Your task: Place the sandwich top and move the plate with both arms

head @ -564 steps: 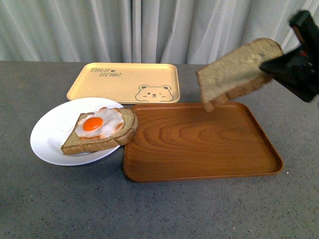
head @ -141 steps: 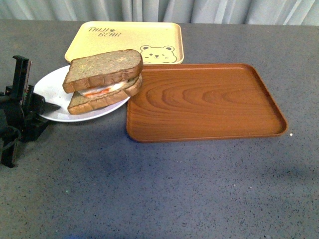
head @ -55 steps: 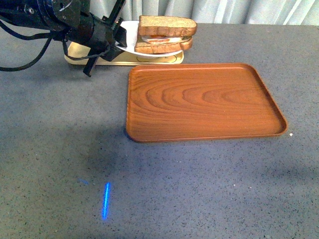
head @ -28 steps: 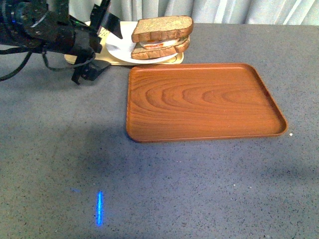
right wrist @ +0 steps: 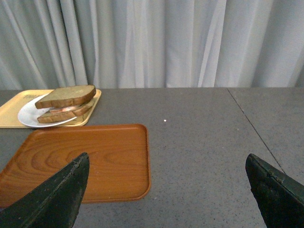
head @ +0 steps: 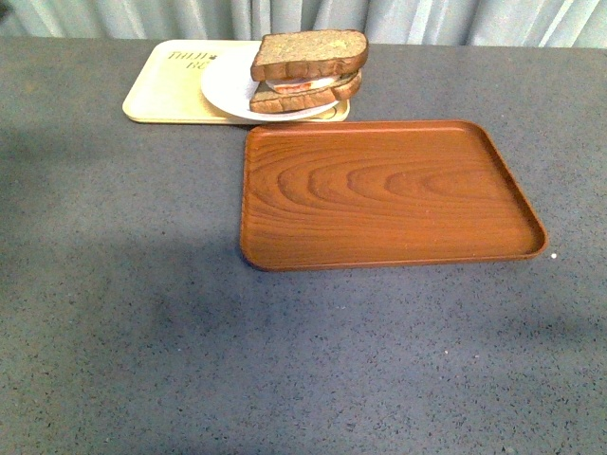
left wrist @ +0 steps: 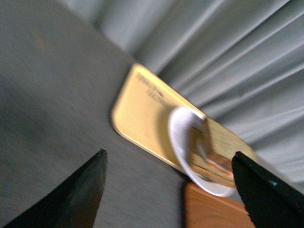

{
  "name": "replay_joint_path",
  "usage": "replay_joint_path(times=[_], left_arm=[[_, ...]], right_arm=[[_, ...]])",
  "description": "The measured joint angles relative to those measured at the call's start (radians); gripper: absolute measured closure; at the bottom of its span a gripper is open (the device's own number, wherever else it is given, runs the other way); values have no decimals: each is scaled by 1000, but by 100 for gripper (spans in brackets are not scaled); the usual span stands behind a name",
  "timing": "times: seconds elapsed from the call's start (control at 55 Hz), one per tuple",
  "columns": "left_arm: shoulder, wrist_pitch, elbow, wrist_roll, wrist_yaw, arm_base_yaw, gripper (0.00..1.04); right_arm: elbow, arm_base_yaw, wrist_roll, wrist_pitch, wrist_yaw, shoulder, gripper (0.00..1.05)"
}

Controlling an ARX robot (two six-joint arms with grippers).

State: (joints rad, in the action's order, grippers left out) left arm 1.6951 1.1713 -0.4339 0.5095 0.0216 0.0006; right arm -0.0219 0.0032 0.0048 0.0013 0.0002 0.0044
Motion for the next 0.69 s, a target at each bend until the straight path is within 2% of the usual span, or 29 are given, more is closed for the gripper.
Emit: replay_joint_path(times=[0.018,0.073,0.091,0.145,0.255,0.327,0.691], left_arm=[[-26,-1,21,-18,-8,1,35],[-230,-21,164,-273,-21,2,50],[-250,-23,176,-294,-21,2,51],[-372,-45,238,-398,-22,1,66],[-476,-107,298,-474,-21,1,92],[-535,-140,322,-483,-21,0,104],[-837,-361,397,-496,-22,0,103]], right_arm=[[0,0,0,0,0,0,9],[0,0,0,0,0,0,9],[0,0,0,0,0,0,9],[0,0,0,0,0,0,9],[0,0,0,-1,0,0,9],[0,0,0,-1,0,0,9],[0,0,0,-1,0,0,9]])
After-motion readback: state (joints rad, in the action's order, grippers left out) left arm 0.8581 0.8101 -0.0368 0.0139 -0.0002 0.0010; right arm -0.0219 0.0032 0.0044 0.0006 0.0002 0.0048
